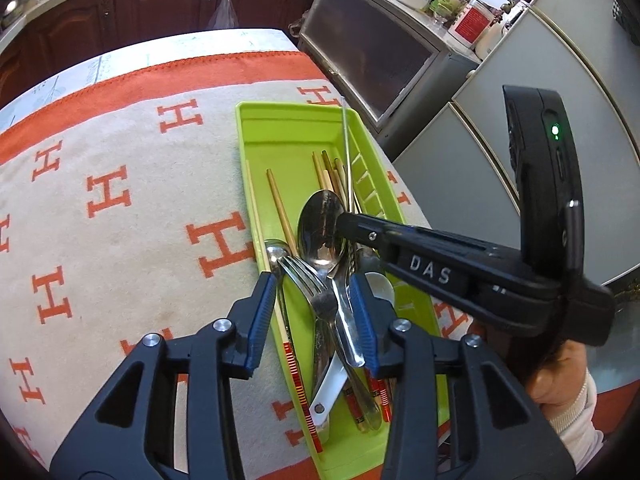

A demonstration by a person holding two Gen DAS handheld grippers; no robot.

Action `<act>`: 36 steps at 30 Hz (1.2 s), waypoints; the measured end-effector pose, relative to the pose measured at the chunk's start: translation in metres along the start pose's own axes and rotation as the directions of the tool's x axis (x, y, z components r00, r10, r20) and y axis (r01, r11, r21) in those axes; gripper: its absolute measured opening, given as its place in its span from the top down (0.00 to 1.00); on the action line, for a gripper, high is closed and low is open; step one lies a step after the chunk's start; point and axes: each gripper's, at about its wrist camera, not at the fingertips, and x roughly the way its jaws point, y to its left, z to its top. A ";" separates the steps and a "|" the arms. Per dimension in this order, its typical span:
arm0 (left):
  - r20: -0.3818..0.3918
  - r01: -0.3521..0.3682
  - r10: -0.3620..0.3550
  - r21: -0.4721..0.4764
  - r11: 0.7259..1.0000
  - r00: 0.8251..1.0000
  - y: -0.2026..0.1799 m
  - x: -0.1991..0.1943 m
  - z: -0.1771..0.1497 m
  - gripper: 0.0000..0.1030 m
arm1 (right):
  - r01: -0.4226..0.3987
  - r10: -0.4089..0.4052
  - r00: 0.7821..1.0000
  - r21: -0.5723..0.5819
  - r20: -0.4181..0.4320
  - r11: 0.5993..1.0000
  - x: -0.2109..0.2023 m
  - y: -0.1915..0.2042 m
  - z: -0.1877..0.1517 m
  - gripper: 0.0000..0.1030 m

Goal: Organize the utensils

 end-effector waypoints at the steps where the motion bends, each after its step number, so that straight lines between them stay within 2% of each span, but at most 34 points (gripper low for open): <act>1: 0.001 0.000 0.000 -0.001 1.000 1.000 0.001 -0.001 0.000 0.66 | 0.008 -0.008 1.000 -0.008 0.002 1.000 0.000 0.001 -0.001 0.92; 14: 0.017 -0.009 0.009 -0.020 1.000 1.000 0.006 -0.020 -0.007 0.65 | 0.029 -0.035 0.998 -0.106 -0.058 0.994 -0.011 0.019 -0.024 0.92; 16: 0.024 -0.017 0.018 -0.019 1.000 1.000 0.006 -0.027 -0.010 0.64 | 0.038 -0.044 0.998 -0.099 -0.055 0.994 -0.016 0.020 -0.028 0.92; 18: 0.035 -0.024 0.025 -0.014 1.000 0.999 0.005 -0.034 -0.014 0.57 | 0.020 -0.025 0.998 -0.089 -0.056 0.996 -0.023 0.021 -0.032 0.92; 23: 0.056 -0.042 0.043 -0.016 0.999 0.998 0.003 -0.054 -0.025 0.48 | 0.016 -0.019 0.999 -0.099 -0.028 0.995 -0.040 0.028 -0.043 0.92; 27: 0.079 -0.057 0.059 -0.032 0.998 0.995 0.005 -0.074 -0.039 0.46 | 0.070 -0.071 0.998 -0.106 -0.003 0.992 -0.050 0.031 -0.053 0.92; 36: 0.122 -0.092 0.103 -0.089 0.992 0.987 0.022 -0.111 -0.068 0.45 | 0.096 -0.111 0.988 -0.127 -0.111 0.987 -0.041 0.028 -0.103 0.92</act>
